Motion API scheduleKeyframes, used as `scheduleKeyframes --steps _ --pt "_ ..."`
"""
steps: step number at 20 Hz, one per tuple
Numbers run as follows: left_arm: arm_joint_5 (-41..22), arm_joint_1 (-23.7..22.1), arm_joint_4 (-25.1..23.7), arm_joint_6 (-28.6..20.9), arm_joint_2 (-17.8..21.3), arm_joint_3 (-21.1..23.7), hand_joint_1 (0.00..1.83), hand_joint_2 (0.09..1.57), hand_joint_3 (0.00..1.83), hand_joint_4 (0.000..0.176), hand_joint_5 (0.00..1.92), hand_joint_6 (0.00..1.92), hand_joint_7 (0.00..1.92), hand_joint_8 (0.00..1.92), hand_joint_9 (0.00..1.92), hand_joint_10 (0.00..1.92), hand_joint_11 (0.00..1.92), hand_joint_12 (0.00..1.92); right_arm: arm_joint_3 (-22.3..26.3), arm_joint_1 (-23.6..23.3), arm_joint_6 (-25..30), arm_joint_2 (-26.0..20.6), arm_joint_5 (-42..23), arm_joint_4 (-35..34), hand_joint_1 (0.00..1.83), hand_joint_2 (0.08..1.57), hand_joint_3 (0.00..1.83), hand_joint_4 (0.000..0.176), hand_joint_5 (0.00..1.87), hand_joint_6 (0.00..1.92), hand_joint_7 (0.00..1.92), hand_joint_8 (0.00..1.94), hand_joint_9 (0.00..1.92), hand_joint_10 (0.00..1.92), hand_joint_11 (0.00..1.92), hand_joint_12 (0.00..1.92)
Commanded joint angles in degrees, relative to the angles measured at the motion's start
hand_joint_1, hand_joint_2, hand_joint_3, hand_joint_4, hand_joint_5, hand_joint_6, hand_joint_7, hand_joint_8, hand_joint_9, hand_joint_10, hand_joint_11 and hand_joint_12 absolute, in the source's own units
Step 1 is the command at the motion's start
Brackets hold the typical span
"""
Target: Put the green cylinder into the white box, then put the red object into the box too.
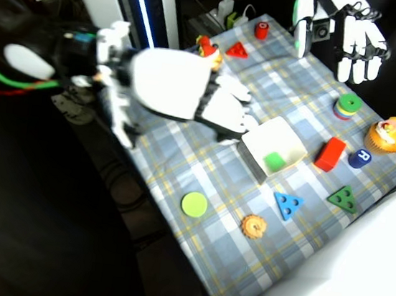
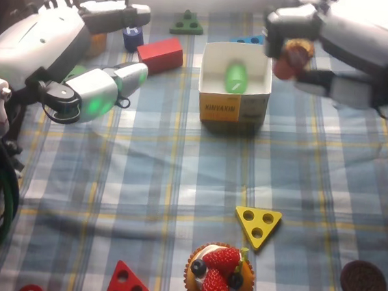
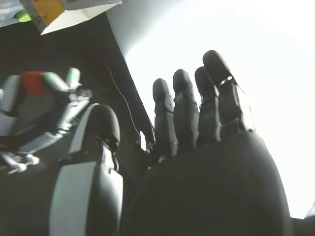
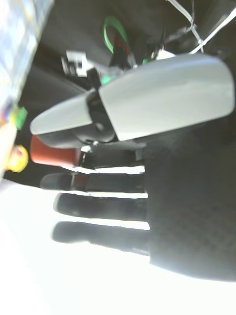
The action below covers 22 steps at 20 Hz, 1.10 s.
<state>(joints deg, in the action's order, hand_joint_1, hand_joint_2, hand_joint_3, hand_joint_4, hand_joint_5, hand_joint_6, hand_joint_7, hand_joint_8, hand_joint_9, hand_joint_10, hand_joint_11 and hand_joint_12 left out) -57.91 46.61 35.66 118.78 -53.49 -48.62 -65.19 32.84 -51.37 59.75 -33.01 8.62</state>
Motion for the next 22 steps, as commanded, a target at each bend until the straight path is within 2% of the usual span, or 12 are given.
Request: scheduleKeyframes --steps 1,3,6,7,9,11,14,15,16,18,20,22 --pt "-6.52 -0.41 -2.35 -0.19 -0.41 -0.08 0.7 1.33 0.0 0.03 0.49 0.01 0.41 0.01 0.07 0.47 0.0 1.15 -0.7 -1.32 -0.01 0.8 -5.26 -0.37 1.12 1.29 0.0 0.002 0.62 1.5 0.74 1.46 0.42 1.59 0.09 1.92" --pt "-6.26 -0.44 -2.24 -0.19 -0.75 -0.23 0.72 1.32 0.0 0.035 0.48 0.01 0.42 0.01 0.09 0.45 0.0 1.19 -3.38 -3.01 -0.01 3.82 -2.9 -0.38 1.14 1.27 0.0 0.0 0.67 1.4 0.76 1.48 0.42 1.65 0.1 1.92" --pt "-6.14 -0.37 -1.67 -0.19 -1.09 -0.44 0.77 1.33 0.0 0.006 0.5 0.01 0.45 0.01 0.12 0.48 0.0 1.33 -7.61 -4.12 -0.02 8.61 0.65 -0.94 1.3 1.29 0.0 0.0 0.61 1.47 0.78 1.47 0.51 1.68 0.0 1.92" --pt "-6.15 -0.33 -1.6 -0.19 -1.09 -0.43 0.77 1.33 0.0 0.026 0.49 0.0 0.44 0.01 0.1 0.49 0.0 1.29 -8.67 -4.32 -0.02 9.65 1.61 -1.17 1.16 1.31 0.01 0.0 0.52 1.51 0.72 1.57 0.35 1.59 0.0 1.92" --pt "-6.12 -0.3 -1.59 -0.32 -1.13 -0.42 0.79 1.32 0.0 0.018 0.49 0.0 0.44 0.0 0.09 0.49 0.0 1.23 -9.99 -4.5 -0.03 10.78 2.67 -1.92 1.01 1.21 0.0 0.0 0.13 0.76 0.23 0.85 0.12 1.32 0.0 1.77" --pt "-6.12 -0.3 -1.68 -0.87 -1.22 -0.48 0.87 1.3 0.0 0.024 0.44 0.0 0.43 0.0 0.09 0.46 0.0 1.17 -10.23 -4.51 -0.03 10.79 2.78 -2.3 0.94 1.19 0.0 0.055 0.02 0.31 0.17 0.29 0.0 0.94 0.0 1.5" --pt "-6.4 -0.25 -1.75 -0.99 -1.16 -0.31 0.9 1.29 0.0 0.024 0.42 0.0 0.43 0.0 0.1 0.46 0.0 1.19 -8.33 -5.06 -0.03 10.15 1.25 -2.34 0.86 1.19 0.0 0.061 0.0 0.03 0.17 0.08 0.0 0.88 0.0 1.52" --pt "-6.52 -0.21 -1.81 -1.05 -1.09 -0.22 0.9 1.28 0.0 0.032 0.41 0.0 0.43 0.0 0.1 0.46 0.0 1.2 -7.31 -5.06 -0.03 9.86 -0.06 -2.4 0.85 1.18 0.0 0.07 0.0 0.01 0.16 0.06 0.0 0.91 0.0 1.54" --pt "-6.81 -0.06 -2.09 -1.51 -0.92 -0.09 0.91 1.29 0.0 0.033 0.39 0.0 0.41 0.0 0.09 0.46 0.0 1.11 -5.53 -5.06 -0.03 8.38 -2.85 -3.02 0.88 1.19 0.0 0.044 0.0 0.0 0.17 0.06 0.0 1.06 0.0 1.65" --pt "-7.78 0.52 -3.08 -5.15 -0.33 -0.07 0.86 1.32 0.0 0.103 0.26 0.0 0.33 0.0 0.04 0.42 0.0 0.76 -1.18 -4.1 -0.02 3.31 -8.94 -3.83 0.79 1.24 0.01 0.073 0.0 0.0 0.13 0.03 0.0 0.99 0.0 1.62" --pt "-9.2 1.39 -4.07 -8.73 0.4 0.07 0.85 1.34 0.0 0.089 0.18 0.0 0.3 0.0 0.06 0.38 0.0 0.54 2.52 -2.01 -0.01 -1.07 -13.81 -3.83 0.68 1.28 0.01 0.072 0.0 0.0 0.06 0.0 0.0 0.65 0.0 1.23" --pt "-10.84 2.18 -4.71 -10.4 1.21 0.72 0.81 1.34 0.0 0.082 0.16 0.0 0.26 0.0 0.08 0.35 0.0 0.67 5.51 1.59 -0.01 -4.55 -19.27 -5.44 0.65 1.29 0.0 0.065 0.0 0.0 0.01 0.0 0.0 0.39 0.0 0.89"
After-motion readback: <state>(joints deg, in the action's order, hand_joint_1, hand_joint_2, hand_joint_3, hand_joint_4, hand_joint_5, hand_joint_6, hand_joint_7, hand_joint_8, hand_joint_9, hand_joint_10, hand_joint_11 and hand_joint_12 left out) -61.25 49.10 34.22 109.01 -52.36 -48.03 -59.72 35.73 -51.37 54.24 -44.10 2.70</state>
